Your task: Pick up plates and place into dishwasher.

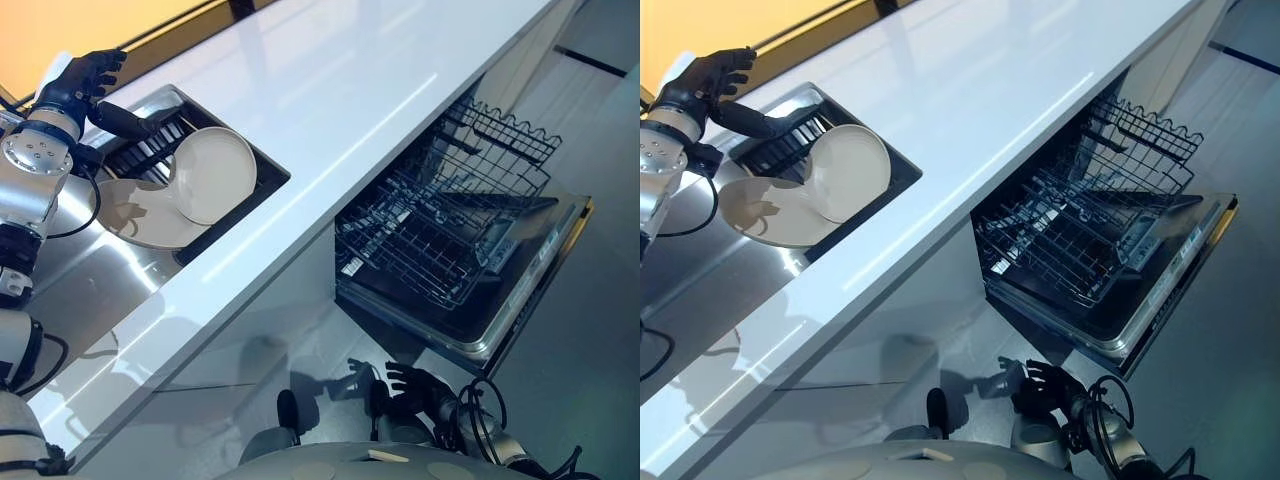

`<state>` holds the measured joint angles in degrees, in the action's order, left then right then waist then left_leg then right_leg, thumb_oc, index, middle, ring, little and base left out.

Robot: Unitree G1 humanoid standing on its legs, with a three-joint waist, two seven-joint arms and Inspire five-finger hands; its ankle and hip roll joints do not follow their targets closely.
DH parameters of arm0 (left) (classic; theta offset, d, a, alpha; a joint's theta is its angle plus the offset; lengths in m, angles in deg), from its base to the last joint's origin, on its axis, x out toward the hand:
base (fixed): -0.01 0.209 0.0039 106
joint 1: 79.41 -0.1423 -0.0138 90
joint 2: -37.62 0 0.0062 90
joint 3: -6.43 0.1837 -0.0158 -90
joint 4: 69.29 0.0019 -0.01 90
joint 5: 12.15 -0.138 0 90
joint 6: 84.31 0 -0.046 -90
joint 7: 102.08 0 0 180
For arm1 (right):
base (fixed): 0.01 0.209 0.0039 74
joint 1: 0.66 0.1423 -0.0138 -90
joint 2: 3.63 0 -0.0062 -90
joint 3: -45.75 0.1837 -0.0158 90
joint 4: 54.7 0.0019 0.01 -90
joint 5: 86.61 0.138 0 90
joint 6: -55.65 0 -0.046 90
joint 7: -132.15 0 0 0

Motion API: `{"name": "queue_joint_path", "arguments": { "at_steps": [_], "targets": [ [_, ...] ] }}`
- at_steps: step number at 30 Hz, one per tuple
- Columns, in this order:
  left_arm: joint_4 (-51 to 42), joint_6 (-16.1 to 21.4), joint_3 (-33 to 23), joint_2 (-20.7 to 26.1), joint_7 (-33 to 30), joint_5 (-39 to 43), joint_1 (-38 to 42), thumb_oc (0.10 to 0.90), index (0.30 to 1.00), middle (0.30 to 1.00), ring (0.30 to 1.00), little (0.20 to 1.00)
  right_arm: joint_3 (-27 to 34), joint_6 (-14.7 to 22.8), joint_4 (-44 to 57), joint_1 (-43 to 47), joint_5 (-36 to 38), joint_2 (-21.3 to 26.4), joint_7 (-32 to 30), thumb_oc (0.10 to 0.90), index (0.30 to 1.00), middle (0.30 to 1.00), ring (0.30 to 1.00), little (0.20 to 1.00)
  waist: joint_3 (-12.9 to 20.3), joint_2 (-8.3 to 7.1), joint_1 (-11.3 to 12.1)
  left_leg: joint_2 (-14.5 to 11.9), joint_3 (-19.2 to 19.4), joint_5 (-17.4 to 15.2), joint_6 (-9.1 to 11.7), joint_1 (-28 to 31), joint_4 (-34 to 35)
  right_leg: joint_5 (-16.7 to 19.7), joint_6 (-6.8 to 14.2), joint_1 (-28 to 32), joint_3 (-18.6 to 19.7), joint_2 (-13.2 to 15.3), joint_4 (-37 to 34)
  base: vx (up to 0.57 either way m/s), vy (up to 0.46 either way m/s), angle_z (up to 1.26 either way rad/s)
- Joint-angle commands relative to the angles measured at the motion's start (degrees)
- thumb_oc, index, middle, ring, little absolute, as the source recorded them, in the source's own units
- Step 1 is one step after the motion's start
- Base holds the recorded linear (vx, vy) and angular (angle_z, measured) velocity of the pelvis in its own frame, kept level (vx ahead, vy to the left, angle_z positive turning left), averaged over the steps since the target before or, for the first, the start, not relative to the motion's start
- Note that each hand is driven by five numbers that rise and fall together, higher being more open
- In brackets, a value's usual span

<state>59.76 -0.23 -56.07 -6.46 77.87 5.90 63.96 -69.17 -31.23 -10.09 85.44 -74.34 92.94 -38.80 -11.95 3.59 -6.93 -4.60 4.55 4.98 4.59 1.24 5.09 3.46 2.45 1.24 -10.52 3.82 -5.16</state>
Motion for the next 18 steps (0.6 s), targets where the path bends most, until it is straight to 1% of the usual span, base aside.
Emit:
{"name": "queue_joint_path", "arguments": {
  "at_steps": [1,3,5,10,14,18],
  "targets": [
    [2.92,3.83,-0.69,4.11,-1.49,-2.15,14.84,0.8,0.9,0.9,0.9,0.9,-2.77,3.02,3.96,-1.05,-0.05,-0.38,0.18,0.8,0.9,0.9,0.9,0.9,-0.54,-1.17,-0.45,5.73,3.06,-4.84,-3.97,0.89,-0.09,0.76,4.58,-1.17,4.01,0.36,0.16,0.0,0.0,0.0],
    [3.75,4.59,0.23,3.63,-1.69,-4.0,15.2,0.8,0.9,0.9,0.9,0.9,-3.13,3.12,3.98,-0.95,-0.1,-0.72,-0.18,0.8,0.9,0.9,0.9,0.9,-0.95,-1.42,-0.42,5.7,2.96,-4.77,-3.99,0.64,-0.09,0.86,4.75,-1.41,4.01,0.43,0.16,0.0,0.0,0.0],
    [3.8,4.82,0.93,3.57,-1.81,-2.88,15.64,0.8,0.9,0.9,0.9,0.9,-3.33,3.14,3.89,-0.88,-0.06,-0.8,-0.32,0.8,0.9,0.9,0.9,0.9,-1.07,-1.55,-0.38,5.69,2.95,-4.71,-4.0,0.58,-0.09,0.94,4.81,-1.48,3.99,0.46,0.16,0.0,0.0,0.0],
    [3.78,3.58,1.14,3.24,-0.62,-0.88,15.79,0.8,0.9,0.9,0.9,0.9,-3.15,2.98,3.91,-0.9,0.02,-1.05,-0.67,0.8,0.9,0.9,0.9,0.9,-1.53,-1.85,-0.2,5.65,2.97,-4.63,-4.04,0.5,-0.09,0.95,4.94,-1.49,3.68,0.6,0.16,0.0,0.0,0.0],
    [3.62,3.18,1.06,2.75,1.53,-0.51,15.37,0.8,0.9,0.9,0.9,0.9,-3.27,2.49,4.03,-1.1,-0.4,-1.49,-0.55,0.8,0.9,0.9,0.9,0.9,-1.21,-1.99,0.06,5.69,2.84,-4.66,-4.03,0.78,-0.09,0.79,5.06,-1.04,3.33,0.73,0.16,0.0,0.0,0.0],
    [2.64,3.02,0.36,2.37,2.17,0.87,14.57,0.8,0.9,0.9,0.9,0.9,-3.12,2.24,4.06,-1.35,-0.26,-1.78,-0.7,0.8,0.9,0.9,0.9,0.9,-1.17,-1.94,0.27,5.69,2.89,-4.62,-4.0,0.9,-0.09,0.68,5.09,-0.77,3.05,0.9,0.16,0.0,0.0,0.0]
  ]
}}
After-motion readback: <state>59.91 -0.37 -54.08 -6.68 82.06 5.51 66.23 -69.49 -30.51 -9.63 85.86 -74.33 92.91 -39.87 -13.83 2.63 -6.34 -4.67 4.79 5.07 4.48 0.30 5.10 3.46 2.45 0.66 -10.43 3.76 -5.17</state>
